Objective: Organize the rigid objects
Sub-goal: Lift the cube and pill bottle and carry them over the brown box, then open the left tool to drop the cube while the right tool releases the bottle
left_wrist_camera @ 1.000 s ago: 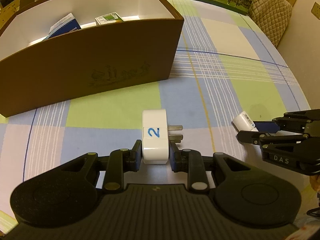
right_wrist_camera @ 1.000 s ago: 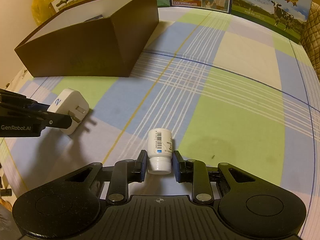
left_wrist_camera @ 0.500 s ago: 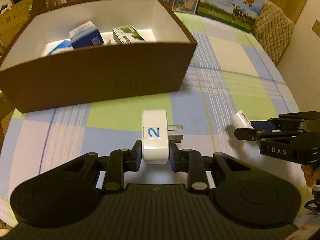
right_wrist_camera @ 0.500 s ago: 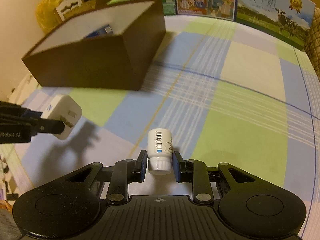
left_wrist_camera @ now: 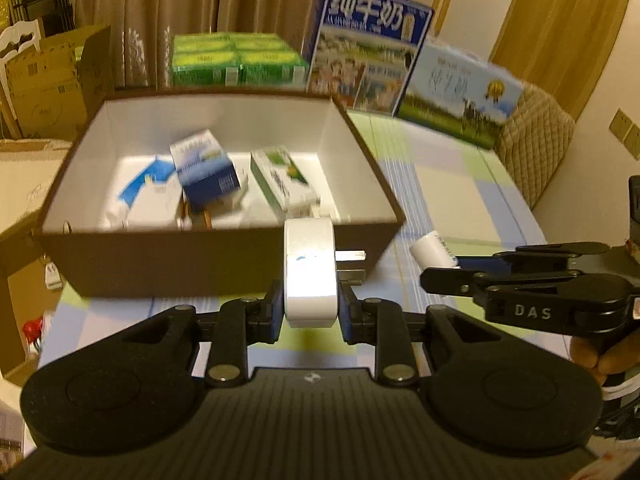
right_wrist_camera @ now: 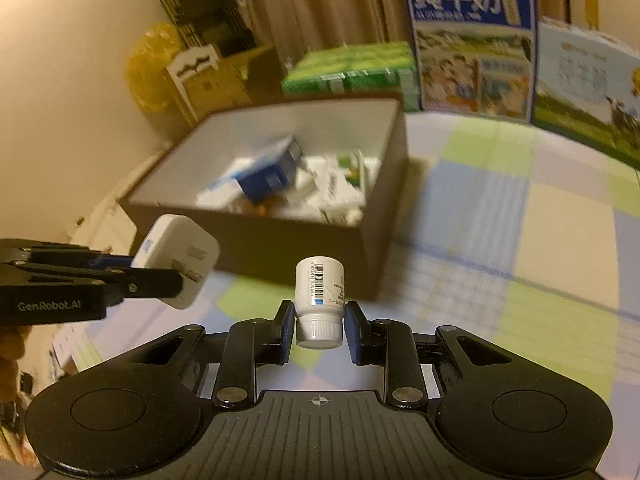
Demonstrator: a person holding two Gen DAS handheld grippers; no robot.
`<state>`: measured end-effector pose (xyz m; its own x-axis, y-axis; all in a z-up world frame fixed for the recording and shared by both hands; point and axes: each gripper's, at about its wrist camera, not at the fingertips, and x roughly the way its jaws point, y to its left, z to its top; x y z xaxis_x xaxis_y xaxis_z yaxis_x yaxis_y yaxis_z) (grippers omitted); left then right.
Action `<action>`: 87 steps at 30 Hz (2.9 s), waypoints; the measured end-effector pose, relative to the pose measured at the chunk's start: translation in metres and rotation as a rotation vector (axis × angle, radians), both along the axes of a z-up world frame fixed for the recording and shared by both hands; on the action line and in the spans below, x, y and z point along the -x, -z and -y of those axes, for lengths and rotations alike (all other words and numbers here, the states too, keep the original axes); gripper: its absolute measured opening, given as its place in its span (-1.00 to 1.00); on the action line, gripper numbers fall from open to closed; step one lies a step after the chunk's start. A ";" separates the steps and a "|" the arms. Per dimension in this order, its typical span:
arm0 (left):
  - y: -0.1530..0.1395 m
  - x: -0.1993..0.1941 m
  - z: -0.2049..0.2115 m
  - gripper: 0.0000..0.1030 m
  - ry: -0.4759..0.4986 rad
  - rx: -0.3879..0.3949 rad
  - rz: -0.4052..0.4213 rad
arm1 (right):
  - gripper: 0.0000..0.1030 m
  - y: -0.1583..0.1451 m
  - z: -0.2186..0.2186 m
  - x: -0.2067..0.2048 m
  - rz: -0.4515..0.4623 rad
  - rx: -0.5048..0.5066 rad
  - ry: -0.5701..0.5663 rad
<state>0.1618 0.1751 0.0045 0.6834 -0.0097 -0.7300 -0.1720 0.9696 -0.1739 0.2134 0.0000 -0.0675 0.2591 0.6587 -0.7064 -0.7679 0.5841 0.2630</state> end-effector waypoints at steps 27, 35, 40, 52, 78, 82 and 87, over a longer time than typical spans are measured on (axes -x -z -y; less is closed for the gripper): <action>0.042 -0.117 -0.096 -0.56 0.035 0.034 -0.138 | -0.54 0.016 -0.132 -0.074 -0.041 0.129 0.132; 0.064 -0.130 -0.108 -0.56 0.055 0.036 -0.206 | -0.54 0.030 -0.150 -0.077 -0.058 0.196 0.150; 0.073 -0.138 -0.113 -0.55 0.068 0.036 -0.230 | -0.54 0.035 -0.155 -0.079 -0.064 0.221 0.169; 0.071 -0.142 -0.121 -0.41 0.099 0.037 -0.208 | -0.54 0.040 -0.161 -0.080 -0.067 0.250 0.201; 0.058 -0.129 -0.133 0.05 0.097 -0.006 -0.189 | 0.18 0.036 -0.171 -0.067 0.000 0.230 0.195; 0.057 -0.126 -0.134 0.05 0.095 -0.003 -0.186 | 0.19 0.036 -0.169 -0.066 -0.002 0.233 0.204; 0.053 -0.123 -0.135 0.08 0.093 -0.004 -0.179 | 0.19 0.034 -0.167 -0.064 -0.004 0.233 0.218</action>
<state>0.2843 0.3097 -0.0488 0.5391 -0.0639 -0.8398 -0.1095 0.9833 -0.1451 0.2778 0.1672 -0.1016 0.3735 0.4081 -0.8330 -0.6175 0.7795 0.1050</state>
